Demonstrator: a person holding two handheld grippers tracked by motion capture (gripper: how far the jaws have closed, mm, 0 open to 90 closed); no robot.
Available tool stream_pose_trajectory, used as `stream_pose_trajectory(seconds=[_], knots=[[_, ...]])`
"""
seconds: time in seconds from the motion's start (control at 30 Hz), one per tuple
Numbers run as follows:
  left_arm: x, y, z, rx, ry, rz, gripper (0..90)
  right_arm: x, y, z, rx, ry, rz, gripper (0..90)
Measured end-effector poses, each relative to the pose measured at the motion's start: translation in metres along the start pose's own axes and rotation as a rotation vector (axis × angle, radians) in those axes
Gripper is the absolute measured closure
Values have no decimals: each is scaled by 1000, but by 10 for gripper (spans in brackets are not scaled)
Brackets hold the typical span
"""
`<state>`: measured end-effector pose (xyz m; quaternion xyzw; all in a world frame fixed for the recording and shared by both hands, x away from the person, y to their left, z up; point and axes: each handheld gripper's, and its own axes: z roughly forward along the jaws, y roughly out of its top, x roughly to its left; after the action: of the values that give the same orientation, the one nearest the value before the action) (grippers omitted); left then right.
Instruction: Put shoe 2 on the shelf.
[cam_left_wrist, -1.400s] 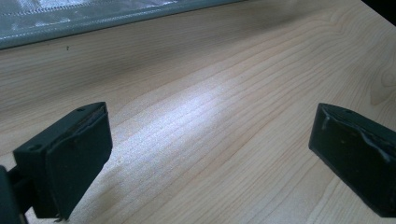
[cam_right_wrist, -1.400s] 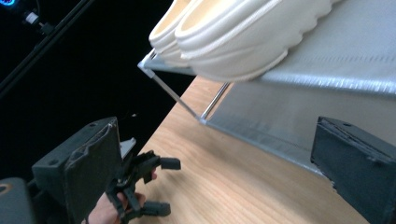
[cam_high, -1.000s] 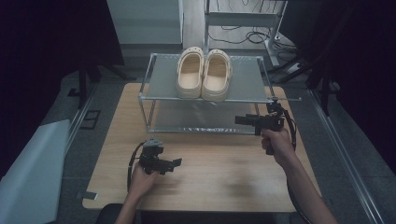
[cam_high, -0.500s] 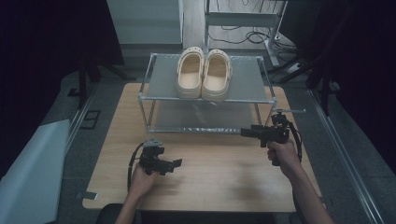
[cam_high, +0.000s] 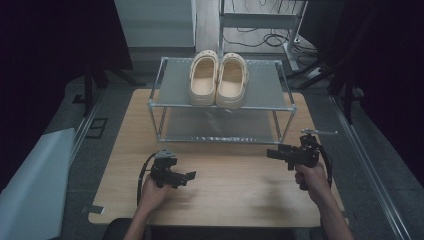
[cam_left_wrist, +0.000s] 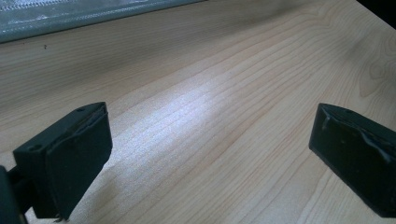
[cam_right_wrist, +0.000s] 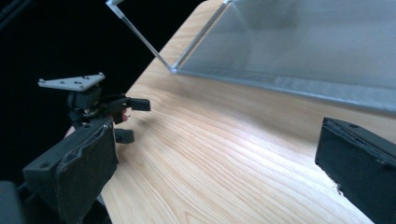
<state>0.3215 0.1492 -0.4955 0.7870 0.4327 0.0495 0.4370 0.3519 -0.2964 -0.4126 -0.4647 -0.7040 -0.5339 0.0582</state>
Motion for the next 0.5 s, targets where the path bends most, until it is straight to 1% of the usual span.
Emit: stream_pose_trajectory(seconds=[0.13, 0.17, 0.2, 0.23, 0.27, 0.33, 0.43, 0.5], knots=[[-1, 0, 0, 4, 6, 6, 0, -4, -13, -4, 3, -40, -14, 0], [-1, 0, 0, 4, 6, 6, 0, -4, -13, -4, 3, -40, -14, 0], [-1, 0, 0, 5, 8, 7, 0, -5, -19, -6, 4, -60, -23, 0], [-1, 0, 0, 5, 8, 7, 0, -5, -19, -6, 4, -60, -23, 0], [-1, -1, 1, 6, 13, 10, 0, -7, -25, -7, 7, -81, -31, 0], [-1, -1, 1, 8, 16, 11, 0, -9, -31, -7, 9, -107, -43, 0], [-1, -1, 1, 11, 21, 14, 0, -11, -39, -7, 12, -136, -45, 0], [-2, -2, 2, 14, 24, 18, 0, -14, -45, -6, 27, -163, -54, 0]])
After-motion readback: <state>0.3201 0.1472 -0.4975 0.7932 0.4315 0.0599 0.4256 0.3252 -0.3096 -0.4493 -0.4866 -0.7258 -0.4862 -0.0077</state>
